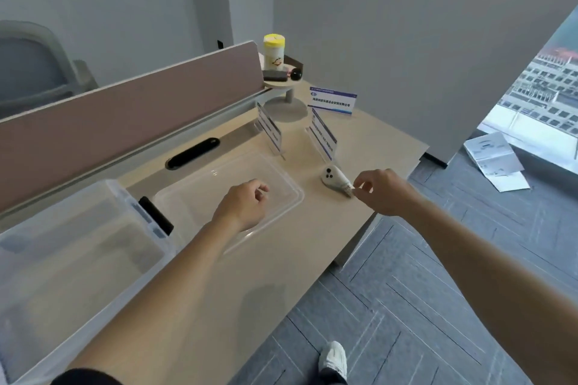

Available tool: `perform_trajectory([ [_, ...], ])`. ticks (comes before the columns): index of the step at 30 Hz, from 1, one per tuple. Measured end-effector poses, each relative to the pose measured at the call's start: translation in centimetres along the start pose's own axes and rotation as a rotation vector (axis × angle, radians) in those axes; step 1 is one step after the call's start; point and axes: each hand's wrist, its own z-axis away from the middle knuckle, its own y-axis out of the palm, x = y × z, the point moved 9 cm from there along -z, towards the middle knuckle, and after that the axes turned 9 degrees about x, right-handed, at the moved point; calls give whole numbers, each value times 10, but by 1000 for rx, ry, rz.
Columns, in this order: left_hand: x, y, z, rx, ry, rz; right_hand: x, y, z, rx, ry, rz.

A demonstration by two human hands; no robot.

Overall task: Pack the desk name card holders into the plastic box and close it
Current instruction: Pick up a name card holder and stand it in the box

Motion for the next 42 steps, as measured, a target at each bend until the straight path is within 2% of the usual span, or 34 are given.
perform_trajectory([
  [9,-77,30,-139,-22,-85,4,-115,-67,-123,46,-51,10],
  [19,-93,59,-282,55,-165,-7,-150,-106,-255,163,-61,193],
  [25,-88,88,-344,178,-231,22,-140,-117,-333,240,-78,234],
  [27,-82,99,-351,200,-243,28,-128,-110,-358,281,-99,171],
  [30,-76,122,-354,222,-213,-82,-110,-90,-394,364,-136,19],
  [38,-77,153,-366,132,-187,-229,-57,-25,-476,564,-291,-100],
  [42,-93,147,-374,55,-210,-296,-43,-4,-497,588,-412,-135],
])
